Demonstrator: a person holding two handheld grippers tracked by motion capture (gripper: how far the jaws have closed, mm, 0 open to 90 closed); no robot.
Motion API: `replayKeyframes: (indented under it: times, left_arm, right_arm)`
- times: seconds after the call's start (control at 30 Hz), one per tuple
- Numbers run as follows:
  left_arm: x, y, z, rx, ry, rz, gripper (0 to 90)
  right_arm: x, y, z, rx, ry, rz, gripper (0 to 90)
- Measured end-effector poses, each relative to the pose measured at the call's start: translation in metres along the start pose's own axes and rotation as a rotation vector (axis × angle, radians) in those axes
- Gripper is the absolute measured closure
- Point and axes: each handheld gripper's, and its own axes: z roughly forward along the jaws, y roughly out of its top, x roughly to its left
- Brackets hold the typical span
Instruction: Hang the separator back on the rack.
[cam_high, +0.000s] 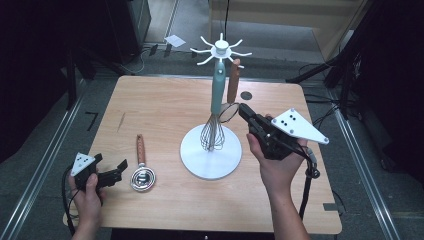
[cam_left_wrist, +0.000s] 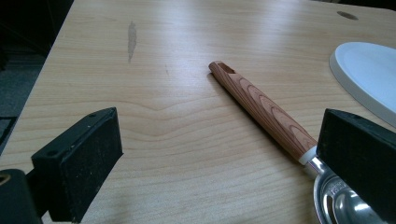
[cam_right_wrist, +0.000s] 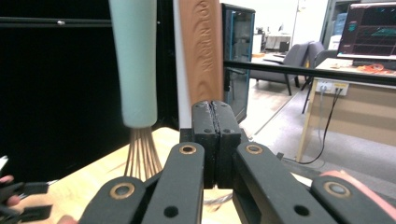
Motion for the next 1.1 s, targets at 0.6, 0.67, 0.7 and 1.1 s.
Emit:
replayKeyframes:
  times: [0.6,0.67,0.7,1.1]
  left_arm:
    - [-0.001,0.000,0.000,-0.002,0.001,0.005,0.5]
    - [-0.001,0.000,0.000,-0.001,0.001,0.007,0.5]
    - [-0.001,0.000,0.000,0.000,0.001,0.008,0.4]
    - [-0.001,0.000,0.000,0.004,-0.002,0.010,0.5]
  right_arm:
    - [-0.006,0.020,0.028,-0.080,-0.074,-0.086,90.0]
    - [-0.007,0.022,0.029,-0.086,-0.072,-0.080,90.0]
    - [-0.008,0.023,0.029,-0.090,-0.071,-0.080,90.0]
    - [-0.010,0.031,0.038,-0.100,-0.064,-0.127,90.0]
